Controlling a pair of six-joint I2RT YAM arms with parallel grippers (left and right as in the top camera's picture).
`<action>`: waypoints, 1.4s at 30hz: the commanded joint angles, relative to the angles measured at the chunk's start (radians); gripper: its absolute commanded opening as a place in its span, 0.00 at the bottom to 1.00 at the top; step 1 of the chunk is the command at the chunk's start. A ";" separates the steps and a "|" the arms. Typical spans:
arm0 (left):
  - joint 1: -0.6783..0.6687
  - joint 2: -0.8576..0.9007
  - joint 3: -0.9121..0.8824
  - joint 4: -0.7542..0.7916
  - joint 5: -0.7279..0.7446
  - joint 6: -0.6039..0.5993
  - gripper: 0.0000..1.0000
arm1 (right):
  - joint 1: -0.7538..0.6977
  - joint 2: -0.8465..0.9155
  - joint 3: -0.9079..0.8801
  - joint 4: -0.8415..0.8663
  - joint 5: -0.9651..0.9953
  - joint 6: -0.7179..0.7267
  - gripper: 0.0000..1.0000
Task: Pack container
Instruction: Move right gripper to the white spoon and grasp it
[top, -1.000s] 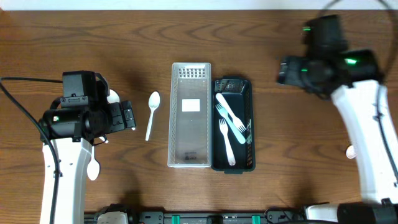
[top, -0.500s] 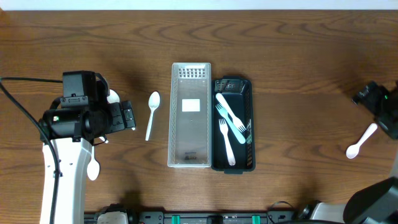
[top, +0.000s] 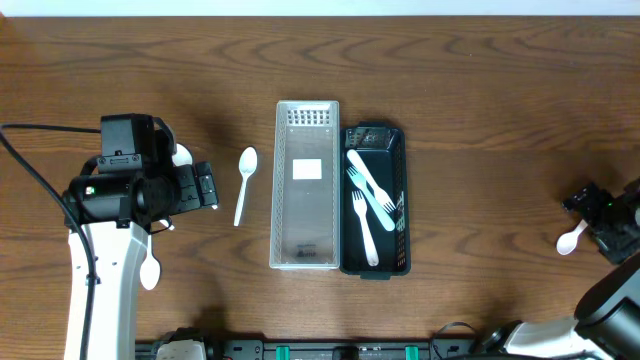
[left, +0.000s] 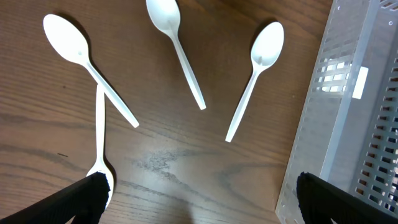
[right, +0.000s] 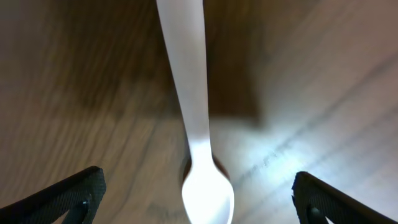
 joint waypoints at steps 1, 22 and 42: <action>0.006 0.004 0.009 -0.003 -0.016 -0.005 0.98 | -0.006 0.051 -0.011 0.025 -0.008 -0.019 0.99; 0.006 0.004 0.009 -0.002 -0.016 -0.005 0.98 | -0.006 0.152 -0.011 0.085 -0.009 -0.007 0.43; 0.006 0.004 0.009 -0.002 -0.016 -0.005 0.98 | 0.019 0.129 0.020 0.075 -0.116 -0.012 0.01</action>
